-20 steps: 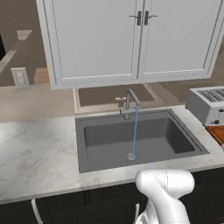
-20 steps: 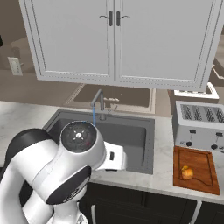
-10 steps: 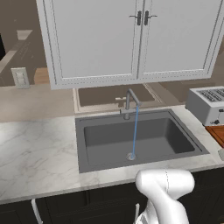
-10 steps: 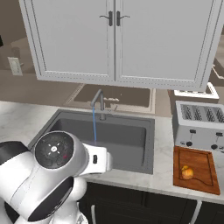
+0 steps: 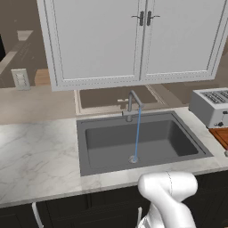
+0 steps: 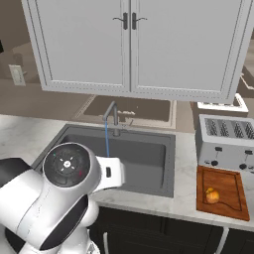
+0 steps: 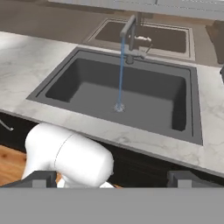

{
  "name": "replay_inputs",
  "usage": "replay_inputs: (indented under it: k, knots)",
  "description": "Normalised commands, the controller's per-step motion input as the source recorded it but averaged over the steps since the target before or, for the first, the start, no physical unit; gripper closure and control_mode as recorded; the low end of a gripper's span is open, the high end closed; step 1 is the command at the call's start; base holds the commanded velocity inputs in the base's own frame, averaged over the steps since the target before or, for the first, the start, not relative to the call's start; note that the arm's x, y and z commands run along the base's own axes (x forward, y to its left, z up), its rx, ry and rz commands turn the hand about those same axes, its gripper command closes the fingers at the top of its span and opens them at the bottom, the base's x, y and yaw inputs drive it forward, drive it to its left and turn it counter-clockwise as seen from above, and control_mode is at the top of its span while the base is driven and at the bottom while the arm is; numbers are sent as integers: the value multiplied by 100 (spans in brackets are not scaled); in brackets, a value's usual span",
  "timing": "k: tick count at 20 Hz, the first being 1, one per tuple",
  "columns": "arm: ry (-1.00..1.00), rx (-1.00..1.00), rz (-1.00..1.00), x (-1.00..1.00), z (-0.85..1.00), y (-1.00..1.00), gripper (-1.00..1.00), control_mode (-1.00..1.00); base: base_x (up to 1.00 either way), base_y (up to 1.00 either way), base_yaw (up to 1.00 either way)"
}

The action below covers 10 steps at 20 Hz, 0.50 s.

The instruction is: Pick the peach from the sink and place it on the cutting board to airdry. Then turn off the sink faucet.

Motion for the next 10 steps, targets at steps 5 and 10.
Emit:
replay_inputs:
  k: [5, 10]
  knots:
    - [-1, 0, 15, 0, 10, 0, -100, -100, 0, 0, 0]
    - [-5, 0, 15, 0, 1, 7, -100, -100, 0, 0, 0]
